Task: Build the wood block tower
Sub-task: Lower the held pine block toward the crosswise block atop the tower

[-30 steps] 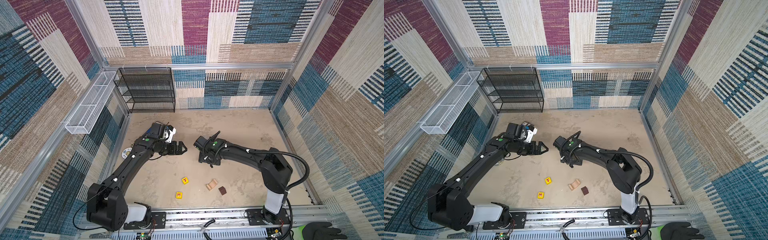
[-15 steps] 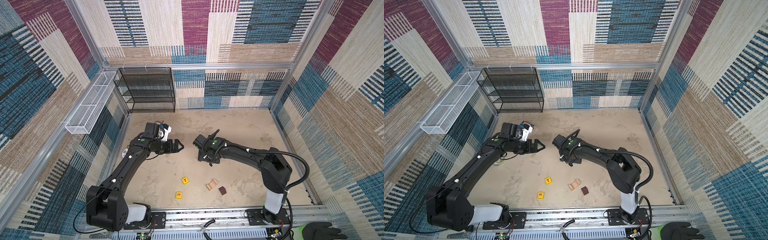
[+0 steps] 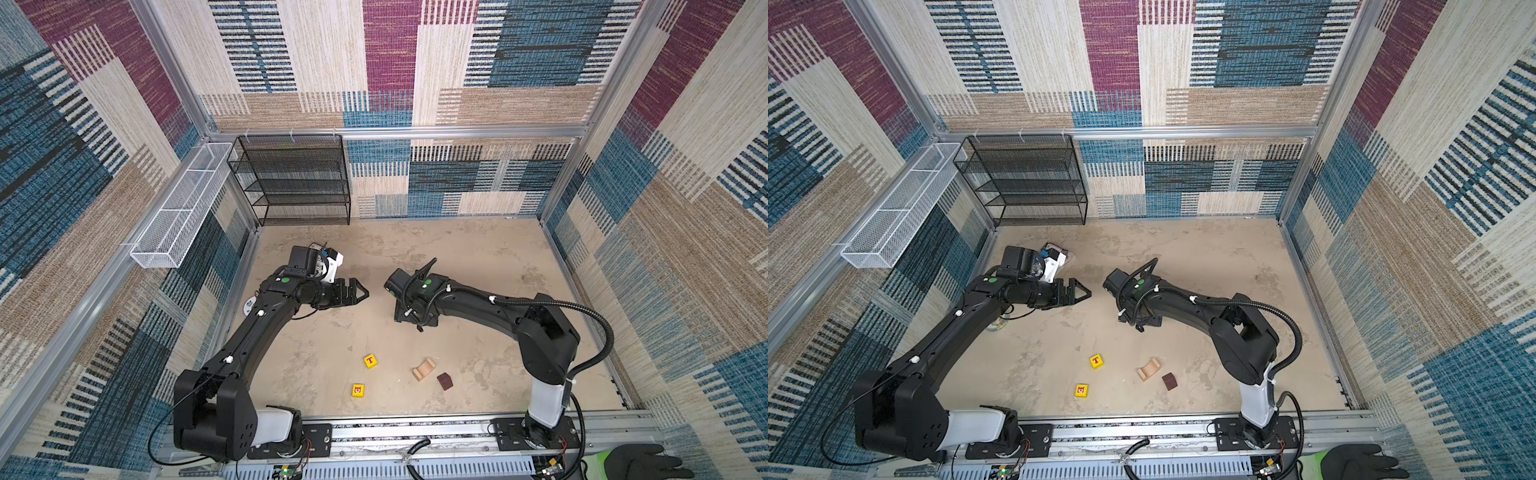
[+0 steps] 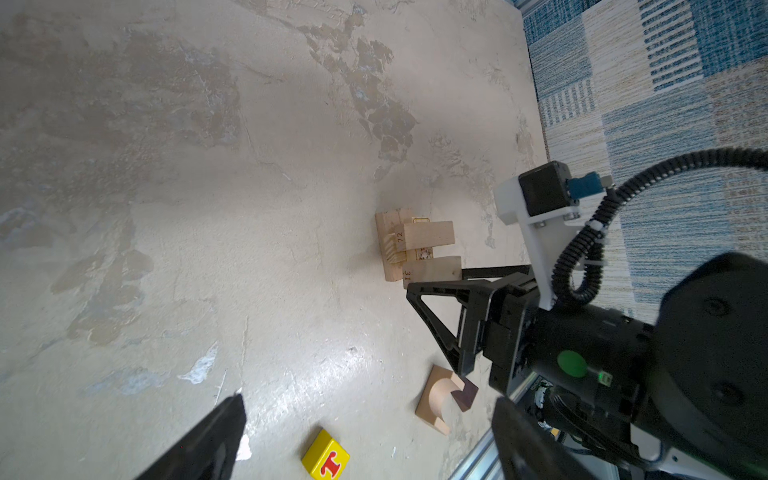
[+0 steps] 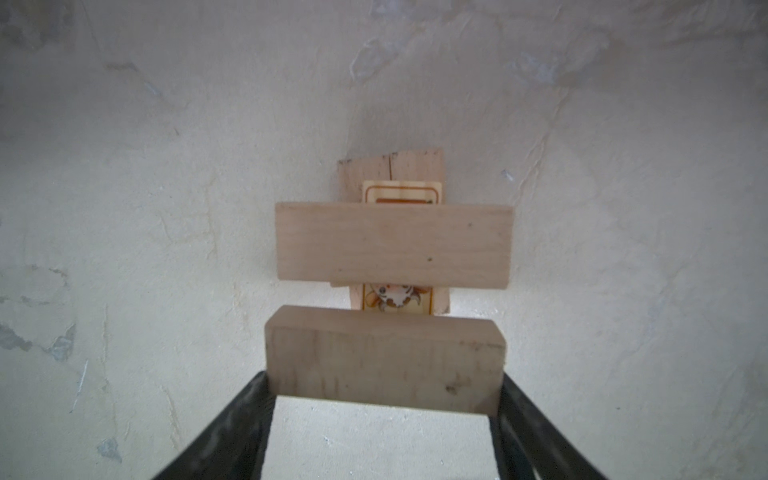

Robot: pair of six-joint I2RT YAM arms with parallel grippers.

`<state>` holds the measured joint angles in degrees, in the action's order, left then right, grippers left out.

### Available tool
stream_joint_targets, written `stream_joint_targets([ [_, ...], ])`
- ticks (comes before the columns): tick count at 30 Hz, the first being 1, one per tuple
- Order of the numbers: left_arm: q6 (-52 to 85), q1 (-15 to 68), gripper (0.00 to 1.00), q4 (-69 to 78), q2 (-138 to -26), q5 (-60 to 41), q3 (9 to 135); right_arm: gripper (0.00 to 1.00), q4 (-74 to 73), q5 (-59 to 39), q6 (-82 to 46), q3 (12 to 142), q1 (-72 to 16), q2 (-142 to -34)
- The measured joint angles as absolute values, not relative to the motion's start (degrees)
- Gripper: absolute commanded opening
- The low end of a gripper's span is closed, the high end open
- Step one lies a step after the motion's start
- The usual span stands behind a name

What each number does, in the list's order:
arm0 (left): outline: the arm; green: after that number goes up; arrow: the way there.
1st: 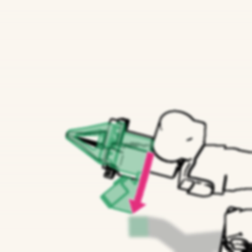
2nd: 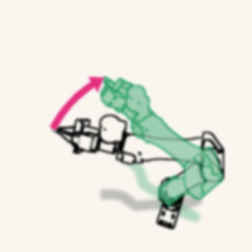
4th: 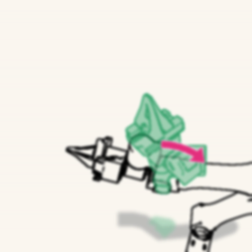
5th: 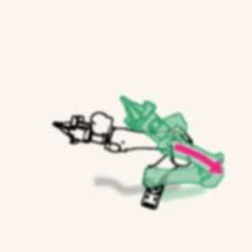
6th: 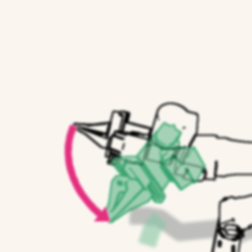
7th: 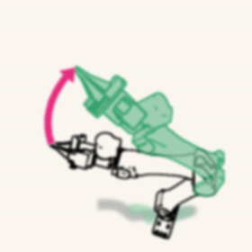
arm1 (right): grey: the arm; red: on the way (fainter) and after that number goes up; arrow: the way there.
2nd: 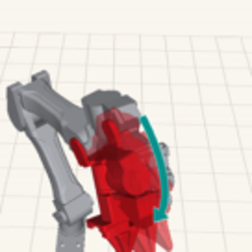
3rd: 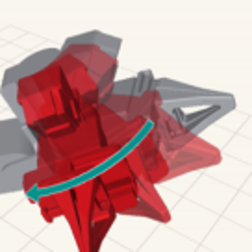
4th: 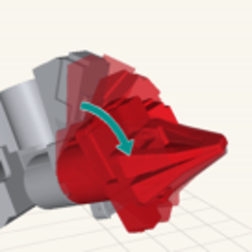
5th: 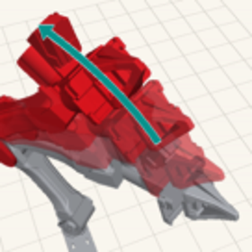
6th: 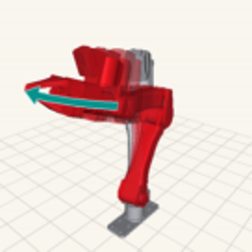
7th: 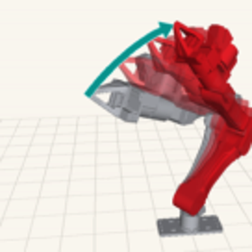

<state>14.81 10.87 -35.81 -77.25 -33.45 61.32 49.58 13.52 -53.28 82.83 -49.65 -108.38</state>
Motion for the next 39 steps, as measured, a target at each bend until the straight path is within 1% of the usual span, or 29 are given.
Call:
stream_joint_targets([
  [22,15.5,10.0,0.97,-34.0,-76.9,-34.9,60.7,0.44,50.9,14.1,-52.4,83.6,-49.1,-109.3],
  [39,16.3,8.6,0.96,-33.8,-76.7,-34.9,60.6,0.48,50.9,13.9,-51.5,84.2,-48.6,-109.7],
])
